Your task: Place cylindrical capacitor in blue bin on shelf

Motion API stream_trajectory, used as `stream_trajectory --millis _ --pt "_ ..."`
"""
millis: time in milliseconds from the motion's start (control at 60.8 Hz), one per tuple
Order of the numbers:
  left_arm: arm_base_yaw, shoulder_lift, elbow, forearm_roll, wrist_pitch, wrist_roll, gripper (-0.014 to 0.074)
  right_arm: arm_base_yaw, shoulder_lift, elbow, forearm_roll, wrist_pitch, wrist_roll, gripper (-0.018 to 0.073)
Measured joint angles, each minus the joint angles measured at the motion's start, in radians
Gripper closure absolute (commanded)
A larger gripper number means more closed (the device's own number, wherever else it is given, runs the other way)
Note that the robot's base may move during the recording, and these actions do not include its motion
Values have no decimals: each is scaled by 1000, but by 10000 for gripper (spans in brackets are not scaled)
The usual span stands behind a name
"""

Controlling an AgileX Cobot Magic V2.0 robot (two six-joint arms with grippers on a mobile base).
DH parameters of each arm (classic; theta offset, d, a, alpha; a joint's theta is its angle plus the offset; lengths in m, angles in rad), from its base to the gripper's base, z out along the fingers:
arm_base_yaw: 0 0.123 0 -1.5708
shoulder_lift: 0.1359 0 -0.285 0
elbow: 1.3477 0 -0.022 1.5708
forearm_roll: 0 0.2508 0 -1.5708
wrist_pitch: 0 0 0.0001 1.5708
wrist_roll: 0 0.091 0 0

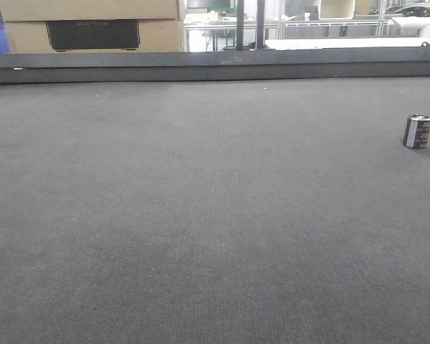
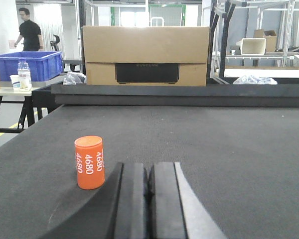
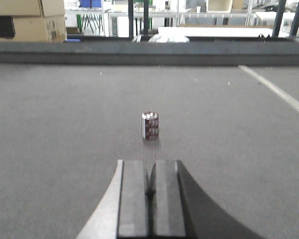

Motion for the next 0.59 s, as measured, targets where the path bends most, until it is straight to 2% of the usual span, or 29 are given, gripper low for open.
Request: stream_trajectory --millis 230,312,427,510,592 --pt "0 -2 -3 0 -52 0 707 0 0 -1 8 -111 0 703" --pt "0 -2 -45 0 -26 0 707 0 0 -25 24 -96 0 703" --pt "0 4 -177 7 53 0 707 0 -3 -165 29 -28 0 697" --pt "0 41 -283 15 139 0 670 0 6 -297 30 33 0 637" --pt "0 111 -383 22 216 0 569 0 58 -401 33 85 0 447"
